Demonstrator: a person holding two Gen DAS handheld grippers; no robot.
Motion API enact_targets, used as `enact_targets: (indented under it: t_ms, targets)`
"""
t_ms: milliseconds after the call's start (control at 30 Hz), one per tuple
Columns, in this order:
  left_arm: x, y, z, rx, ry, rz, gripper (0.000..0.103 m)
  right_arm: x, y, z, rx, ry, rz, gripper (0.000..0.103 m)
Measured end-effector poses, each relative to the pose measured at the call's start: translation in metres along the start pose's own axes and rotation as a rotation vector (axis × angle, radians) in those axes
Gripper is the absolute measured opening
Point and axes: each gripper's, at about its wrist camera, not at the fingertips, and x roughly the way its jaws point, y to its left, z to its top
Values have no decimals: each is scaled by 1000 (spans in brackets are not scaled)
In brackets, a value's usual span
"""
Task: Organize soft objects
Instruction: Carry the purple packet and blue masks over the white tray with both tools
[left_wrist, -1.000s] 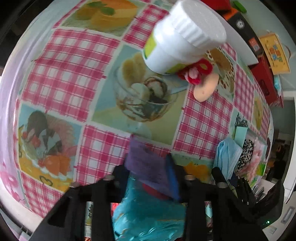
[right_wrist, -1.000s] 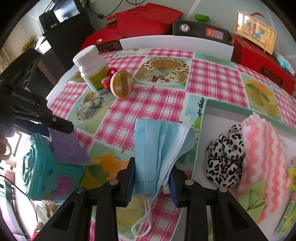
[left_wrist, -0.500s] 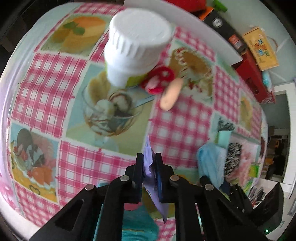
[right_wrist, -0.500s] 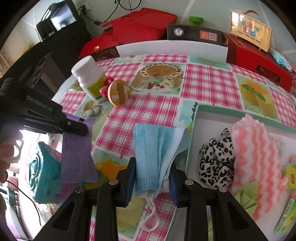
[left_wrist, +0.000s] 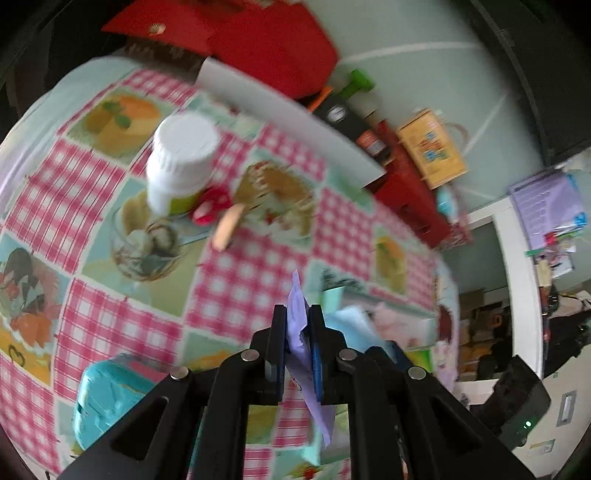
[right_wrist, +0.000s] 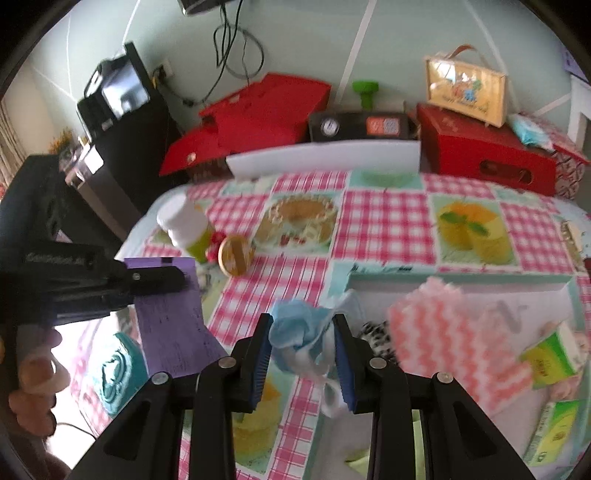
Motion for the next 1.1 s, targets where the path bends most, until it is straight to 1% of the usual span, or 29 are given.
enact_targets:
  t_ms: [33,100,167,267,367,433,467,567,667,800,833,867,933,1100]
  targets:
    - [-7,-4,1,8,-19,-7,12,-7,-3,2,8,-19,1,28]
    - [-17,-13,-3,25,-58,-23,12,-18,-8,5,21,-50,-1,28]
    - [-23,-21,-8,34,-81,-63,12,-29,-14,8,33,-79,-3,28]
    - [-25,-30,-14,52,-91,-94,12,-42,-24,10,48,-108,-11,28]
    - [-23,-34,-17,64,-97,-98,12,-51,-36,12,70,-126,-22,28]
    - [-26,-30,-18,60,-113,-75,12,-49,-40,12,71,-110,-18,28]
    - [-26,-26,-16,53,-123,-50,12,-46,-40,11,70,-102,-22,28]
    - [-22,-10,-16,10,-124,-24,12,-32,-34,7,39,-42,-8,28]
    - [-21,4,-14,-24,-129,0,12,-19,-20,2,-18,-4,-5,28]
    - [-30,20,-11,-56,-162,39,12,1,-1,-7,-90,48,-3,29]
    - [-32,25,-10,-69,-169,45,12,4,2,-9,-100,57,-3,31]
    - [-34,28,-9,-77,-174,49,12,10,6,-12,-115,71,-3,34]
    - [-38,38,-8,-102,-184,47,12,17,12,-16,-141,93,2,37]
    - [-46,58,-7,-155,-202,40,12,37,25,-27,-193,142,7,38]
